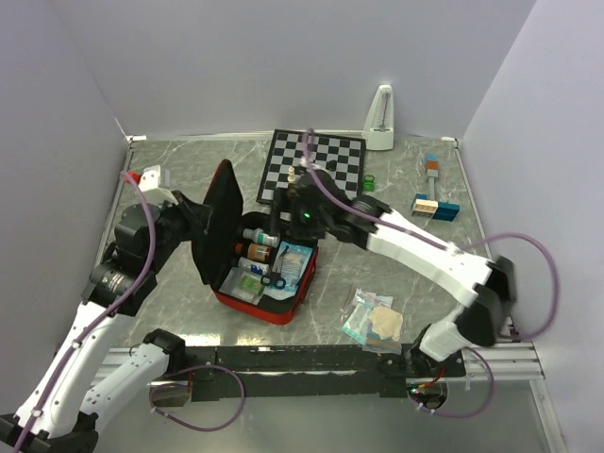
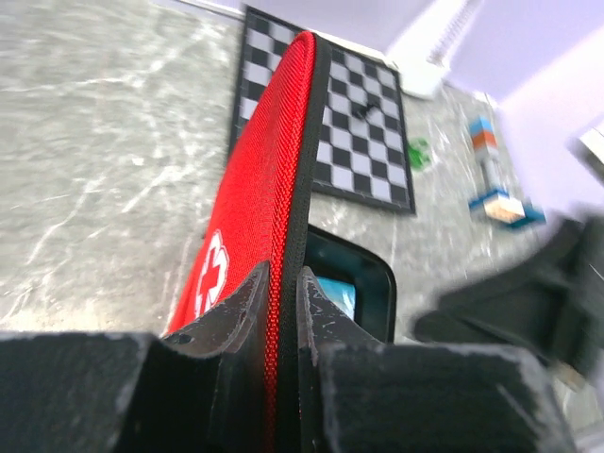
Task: Organize the medicine kit
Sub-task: Pick up the lid from the medicine box, then pick up the medical item at the center of the board.
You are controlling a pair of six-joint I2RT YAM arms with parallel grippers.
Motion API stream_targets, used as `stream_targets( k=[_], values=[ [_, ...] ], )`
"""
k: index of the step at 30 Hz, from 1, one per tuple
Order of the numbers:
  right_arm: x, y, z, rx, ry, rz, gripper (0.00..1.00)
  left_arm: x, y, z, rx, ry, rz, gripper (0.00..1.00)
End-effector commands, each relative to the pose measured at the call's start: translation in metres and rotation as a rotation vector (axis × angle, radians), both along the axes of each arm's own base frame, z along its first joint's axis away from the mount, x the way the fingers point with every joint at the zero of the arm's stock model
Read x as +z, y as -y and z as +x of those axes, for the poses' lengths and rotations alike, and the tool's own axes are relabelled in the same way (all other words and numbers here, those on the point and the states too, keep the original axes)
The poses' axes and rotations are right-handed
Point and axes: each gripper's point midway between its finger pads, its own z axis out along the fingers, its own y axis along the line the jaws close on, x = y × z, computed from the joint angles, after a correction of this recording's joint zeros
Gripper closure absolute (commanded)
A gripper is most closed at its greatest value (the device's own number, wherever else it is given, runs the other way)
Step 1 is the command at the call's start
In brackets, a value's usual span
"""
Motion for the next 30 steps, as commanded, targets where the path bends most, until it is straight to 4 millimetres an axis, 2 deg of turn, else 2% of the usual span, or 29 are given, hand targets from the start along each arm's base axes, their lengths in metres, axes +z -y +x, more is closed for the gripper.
stream_targets(
  k=[1, 6, 8, 12, 16, 21, 27, 30],
  values=[
    [-0.020, 0.106, -0.009, -0.110, 0.139, -0.290, 0.03, -0.003, -0.030, -0.005, 0.193, -0.015, -0.081, 0.99],
    [-0.079, 0.172, -0.039, -0.174, 0.057, -0.446, 0.05, -0.022, -0.045, -0.012, 0.285, -0.065, -0.105, 0.99],
    [-0.103, 0.189, -0.051, -0.194, 0.005, -0.496, 0.07, -0.026, -0.048, -0.015, 0.297, -0.062, -0.115, 0.99],
    [-0.133, 0.211, -0.067, -0.221, -0.076, -0.547, 0.12, -0.027, -0.052, -0.019, 0.308, -0.048, -0.120, 0.99],
    [-0.153, 0.214, -0.084, -0.199, -0.154, -0.552, 0.19, -0.034, -0.051, -0.020, 0.303, -0.064, -0.114, 0.99],
    [-0.179, 0.218, -0.103, -0.175, -0.236, -0.558, 0.18, -0.039, -0.046, -0.018, 0.284, -0.061, -0.122, 0.99],
    [-0.207, 0.214, -0.108, -0.155, -0.297, -0.572, 0.21, -0.046, -0.042, -0.016, 0.264, -0.077, -0.115, 0.99],
    [-0.215, 0.211, -0.108, -0.146, -0.319, -0.579, 0.29, -0.047, -0.041, -0.017, 0.258, -0.076, -0.114, 0.99]
  ],
)
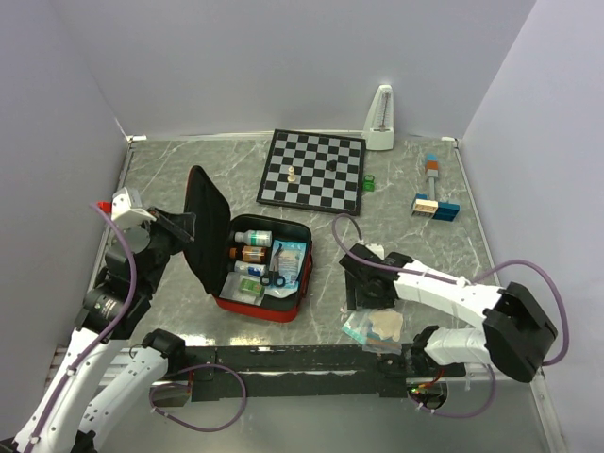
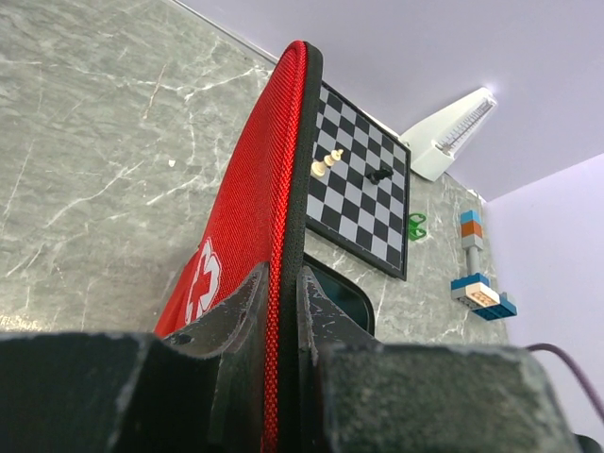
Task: Organize the medicine kit
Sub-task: Pick up the medical item at the center of the board.
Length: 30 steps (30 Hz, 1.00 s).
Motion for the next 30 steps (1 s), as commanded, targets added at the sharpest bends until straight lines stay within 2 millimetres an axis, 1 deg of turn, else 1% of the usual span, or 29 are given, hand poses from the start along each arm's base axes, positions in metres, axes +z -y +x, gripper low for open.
stream_targets(
  k=[1, 4, 7, 10, 13, 15, 16, 17, 21, 24, 27, 30],
  values=[
    [-0.009, -0.012, 0.005, -0.010, -0.012, 0.038, 0.33, -0.036, -0.002, -0.004, -0.004, -0.101, 0.053, 0.99],
    [-0.016, -0.013, 0.006, 0.006, -0.026, 0.019, 0.45, -0.034, -0.005, -0.006, 0.002, -0.095, 0.064, 0.99],
    [-0.022, -0.015, 0.007, 0.015, -0.046, 0.002, 0.53, -0.034, -0.006, -0.006, 0.007, -0.094, 0.070, 0.99],
    [-0.026, -0.017, 0.009, 0.018, -0.053, 0.002, 0.66, -0.034, -0.007, -0.008, 0.009, -0.095, 0.071, 0.99],
    [-0.020, -0.022, 0.015, 0.019, -0.026, 0.021, 0.78, -0.035, -0.008, -0.009, 0.011, -0.095, 0.073, 0.99],
    [-0.010, -0.029, 0.023, 0.027, 0.005, 0.041, 0.91, -0.036, -0.009, -0.009, 0.014, -0.096, 0.076, 0.99],
    [-0.005, -0.032, 0.029, 0.030, 0.022, 0.042, 1.00, -0.036, -0.009, -0.009, 0.015, -0.096, 0.076, 0.99],
    [-0.001, -0.033, 0.034, 0.033, 0.035, 0.035, 1.00, -0.035, -0.009, -0.009, 0.015, -0.096, 0.076, 0.99],
    [0.021, -0.052, 0.060, 0.062, 0.093, 0.061, 1.00, -0.035, -0.010, -0.009, 0.018, -0.099, 0.076, 0.99],
    [0.035, -0.061, 0.075, 0.070, 0.142, 0.079, 1.00, -0.037, -0.011, -0.009, 0.024, -0.101, 0.079, 0.99],
    [0.045, -0.063, 0.083, 0.073, 0.166, 0.078, 1.00, -0.038, -0.012, -0.010, 0.027, -0.103, 0.082, 0.99],
    [0.057, -0.063, 0.085, 0.067, 0.200, 0.109, 1.00, -0.040, -0.012, -0.010, 0.030, -0.107, 0.087, 0.99]
  ],
)
